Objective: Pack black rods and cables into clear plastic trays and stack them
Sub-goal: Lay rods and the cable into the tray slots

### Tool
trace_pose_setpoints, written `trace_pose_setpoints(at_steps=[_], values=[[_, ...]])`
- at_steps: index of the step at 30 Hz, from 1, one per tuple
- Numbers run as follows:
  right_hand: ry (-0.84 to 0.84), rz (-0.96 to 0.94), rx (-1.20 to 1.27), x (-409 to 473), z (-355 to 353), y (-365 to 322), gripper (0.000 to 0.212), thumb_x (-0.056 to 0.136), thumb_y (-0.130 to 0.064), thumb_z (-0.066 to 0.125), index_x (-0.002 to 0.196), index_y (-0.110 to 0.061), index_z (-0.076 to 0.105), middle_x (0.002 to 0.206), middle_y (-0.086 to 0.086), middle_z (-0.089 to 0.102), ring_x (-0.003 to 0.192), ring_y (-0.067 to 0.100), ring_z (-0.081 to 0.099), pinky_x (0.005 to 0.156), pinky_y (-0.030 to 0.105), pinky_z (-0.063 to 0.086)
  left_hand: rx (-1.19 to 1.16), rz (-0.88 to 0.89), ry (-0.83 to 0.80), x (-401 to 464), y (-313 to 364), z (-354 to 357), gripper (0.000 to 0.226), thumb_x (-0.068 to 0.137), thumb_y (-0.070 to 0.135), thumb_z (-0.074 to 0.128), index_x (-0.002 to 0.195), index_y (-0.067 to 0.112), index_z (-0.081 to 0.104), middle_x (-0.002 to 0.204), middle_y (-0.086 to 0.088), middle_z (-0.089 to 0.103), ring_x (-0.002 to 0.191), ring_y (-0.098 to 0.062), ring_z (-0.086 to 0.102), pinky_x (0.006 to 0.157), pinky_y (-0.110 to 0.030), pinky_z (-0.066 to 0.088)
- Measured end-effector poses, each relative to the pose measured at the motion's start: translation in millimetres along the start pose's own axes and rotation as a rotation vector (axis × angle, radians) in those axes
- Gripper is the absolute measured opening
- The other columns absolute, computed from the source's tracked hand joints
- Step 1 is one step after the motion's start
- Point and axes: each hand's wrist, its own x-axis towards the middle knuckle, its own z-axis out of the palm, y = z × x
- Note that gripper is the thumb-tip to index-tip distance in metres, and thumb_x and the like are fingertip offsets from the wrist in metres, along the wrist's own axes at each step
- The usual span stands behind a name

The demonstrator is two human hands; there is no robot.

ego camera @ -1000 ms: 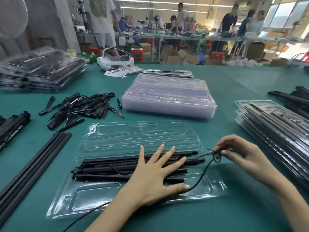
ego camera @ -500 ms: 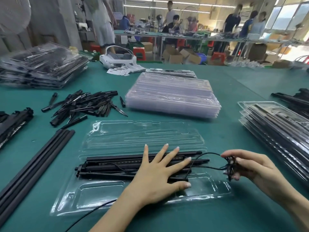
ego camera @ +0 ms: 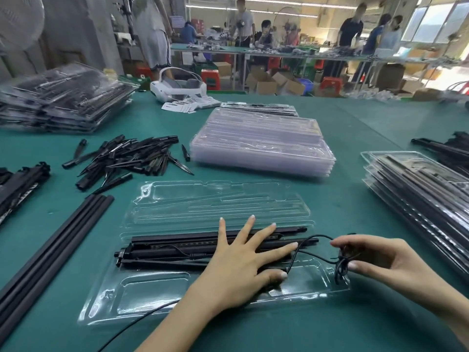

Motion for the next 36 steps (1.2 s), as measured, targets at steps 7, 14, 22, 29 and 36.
trace_pose_setpoints(at_steps=[7,14,22,29,36], values=[[0.147,-0.065,-0.215,6,6,5,0.021,0.063,-0.022,0.076,0.082,-0.030,0.074,0.093,-0.010,0.052,0.090,0.009,0.053,0.090,0.014,0.037,0.002,-0.004,-0.004,4,1,-1,0.051,0.087,0.073,0.024,0.134,0.071,0.005,0.158,0.019,-0.004,0.144,-0.016,-0.024,0.102,-0.070,-0.020],[0.222,-0.115,-0.231,8,23,-4,0.014,0.076,-0.025,0.066,0.085,-0.037,0.067,0.074,-0.012,0.070,0.071,0.002,0.065,0.072,0.010,0.046,0.033,0.020,0.015,2,2,0,0.047,0.090,0.069,0.024,0.133,0.071,0.003,0.159,0.015,-0.005,0.144,-0.020,-0.024,0.099,-0.072,-0.021],[0.238,0.098,0.015,18,48,-18,0.029,0.068,-0.044,0.067,0.084,-0.020,0.069,0.046,0.012,0.059,0.040,0.015,0.051,0.044,0.018,0.042,0.041,0.014,0.010,2,3,0,0.048,0.090,0.070,0.022,0.133,0.070,0.003,0.158,0.017,-0.007,0.143,-0.019,-0.026,0.100,-0.072,-0.019],[-0.050,0.158,0.014,21,44,-19,0.024,0.076,-0.044,0.064,0.076,-0.021,0.072,0.052,0.009,0.062,0.044,0.013,0.053,0.046,0.021,0.039,0.025,0.021,0.014,2,2,0,0.043,0.094,0.063,0.020,0.131,0.072,0.001,0.158,0.018,-0.008,0.143,-0.018,-0.025,0.101,-0.070,-0.020],[-0.241,-0.078,-0.288,29,54,-14,0.010,0.079,-0.040,0.068,0.082,-0.035,0.075,0.076,-0.009,0.059,0.082,0.009,0.055,0.080,0.022,0.042,-0.034,0.025,0.000,3,1,0,0.040,0.100,0.051,0.015,0.135,0.068,0.007,0.158,0.020,-0.010,0.141,-0.013,-0.030,0.101,-0.066,-0.025]])
